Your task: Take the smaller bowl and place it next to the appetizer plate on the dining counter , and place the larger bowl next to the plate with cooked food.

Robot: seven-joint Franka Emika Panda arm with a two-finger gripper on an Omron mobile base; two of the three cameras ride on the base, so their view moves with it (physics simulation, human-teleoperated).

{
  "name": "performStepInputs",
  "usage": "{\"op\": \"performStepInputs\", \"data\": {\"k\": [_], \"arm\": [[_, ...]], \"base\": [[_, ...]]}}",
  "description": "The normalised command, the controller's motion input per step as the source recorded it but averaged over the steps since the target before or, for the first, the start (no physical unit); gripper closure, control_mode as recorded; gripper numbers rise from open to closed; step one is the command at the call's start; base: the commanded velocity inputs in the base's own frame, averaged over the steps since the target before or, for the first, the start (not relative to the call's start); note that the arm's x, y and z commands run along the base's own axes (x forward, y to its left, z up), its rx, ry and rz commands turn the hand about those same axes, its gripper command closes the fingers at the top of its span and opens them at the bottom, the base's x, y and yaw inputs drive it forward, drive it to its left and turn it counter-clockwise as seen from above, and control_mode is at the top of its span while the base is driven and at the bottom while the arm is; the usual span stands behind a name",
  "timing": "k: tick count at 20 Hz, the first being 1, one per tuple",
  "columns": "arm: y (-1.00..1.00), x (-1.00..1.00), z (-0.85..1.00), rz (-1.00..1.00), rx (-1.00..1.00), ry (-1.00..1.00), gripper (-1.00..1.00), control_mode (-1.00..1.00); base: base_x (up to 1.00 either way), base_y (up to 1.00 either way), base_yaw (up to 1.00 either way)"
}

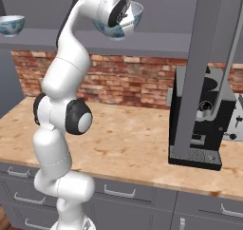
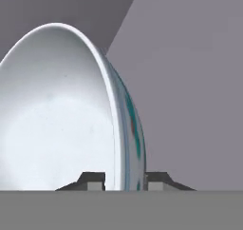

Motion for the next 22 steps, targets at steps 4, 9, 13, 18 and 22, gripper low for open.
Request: {"op": "performStepInputs", "data": {"k": [4, 9, 13, 18, 22], "arm": [[0.20, -0.17, -0.85, -0.16, 0.31, -0.78, 1.00, -1.00], [0.21, -0.79, -0.57, -0.09, 0.39, -0.68, 1.00, -1.00], [0.34, -1.00, -0.31, 0.02, 0.20, -0.08, 1.00, -1.00], [0.34, -1.00, 0.01, 0.09, 0.12, 0.02, 1.00, -1.00], [0.42, -1.00, 0.26, 0.19, -0.10, 0.13, 1.00, -1.00]], "base": [[0.00, 0.00, 0.00], [0.00, 0.00, 0.00], [0.00, 0.00, 0.00], [0.00, 0.00, 0.00], [0.00, 0.00, 0.00]]}}
